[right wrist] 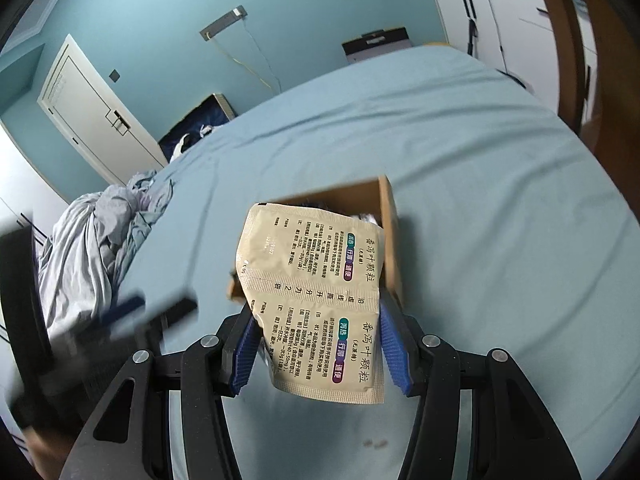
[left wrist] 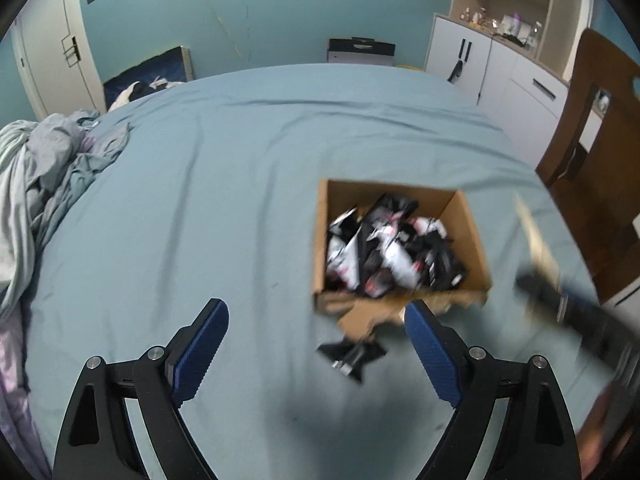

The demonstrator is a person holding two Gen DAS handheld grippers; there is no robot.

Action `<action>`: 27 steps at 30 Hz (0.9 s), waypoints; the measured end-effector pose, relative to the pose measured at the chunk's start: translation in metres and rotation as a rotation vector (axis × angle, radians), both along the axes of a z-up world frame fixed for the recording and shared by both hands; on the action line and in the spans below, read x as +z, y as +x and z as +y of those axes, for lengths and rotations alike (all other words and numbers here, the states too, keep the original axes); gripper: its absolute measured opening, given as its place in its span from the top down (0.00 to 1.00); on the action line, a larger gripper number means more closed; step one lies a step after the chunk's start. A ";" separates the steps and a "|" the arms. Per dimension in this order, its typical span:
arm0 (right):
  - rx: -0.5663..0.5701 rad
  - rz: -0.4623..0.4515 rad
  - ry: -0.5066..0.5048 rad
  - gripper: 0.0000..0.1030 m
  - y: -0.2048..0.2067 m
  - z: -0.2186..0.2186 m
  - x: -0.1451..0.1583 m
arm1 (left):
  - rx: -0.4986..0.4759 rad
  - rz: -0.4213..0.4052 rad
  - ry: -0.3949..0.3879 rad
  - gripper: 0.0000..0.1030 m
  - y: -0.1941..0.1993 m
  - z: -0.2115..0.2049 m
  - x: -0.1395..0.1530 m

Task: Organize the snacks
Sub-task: 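Drop the black packet into the box with the left gripper while the right gripper carries the tan sachet, then release the tan sachet into the box with the right gripper, then grasp the last black packet beside the box with the left gripper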

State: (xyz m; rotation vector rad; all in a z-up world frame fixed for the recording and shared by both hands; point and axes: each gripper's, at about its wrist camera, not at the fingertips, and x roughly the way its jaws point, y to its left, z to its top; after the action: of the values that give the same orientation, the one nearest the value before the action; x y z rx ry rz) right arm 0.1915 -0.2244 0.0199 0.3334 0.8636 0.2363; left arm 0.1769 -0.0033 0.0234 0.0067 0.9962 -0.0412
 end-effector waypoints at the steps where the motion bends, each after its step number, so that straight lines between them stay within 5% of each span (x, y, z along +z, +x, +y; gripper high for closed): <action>1: 0.007 -0.004 -0.007 0.49 0.004 0.002 0.003 | 0.016 -0.003 0.007 0.12 -0.006 0.004 -0.003; 11: 0.076 0.036 -0.071 0.47 0.048 0.037 -0.006 | 0.038 0.111 0.013 0.12 -0.020 0.020 -0.065; 15: 0.013 0.096 -0.043 0.31 0.066 0.035 -0.022 | 0.067 0.146 -0.032 0.12 -0.015 0.025 -0.074; 17: 0.018 0.104 -0.052 0.31 0.071 0.035 -0.025 | 0.054 0.162 -0.058 0.12 -0.012 0.022 -0.079; 27: -0.071 0.193 0.092 0.31 -0.003 -0.012 -0.025 | -0.008 0.175 0.020 0.12 -0.016 -0.002 -0.092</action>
State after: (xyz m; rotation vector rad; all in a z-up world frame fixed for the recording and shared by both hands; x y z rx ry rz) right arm 0.1886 -0.2369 -0.0046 0.4777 1.0307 0.1803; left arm 0.1605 -0.0055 -0.0685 0.0255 1.1717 -0.0396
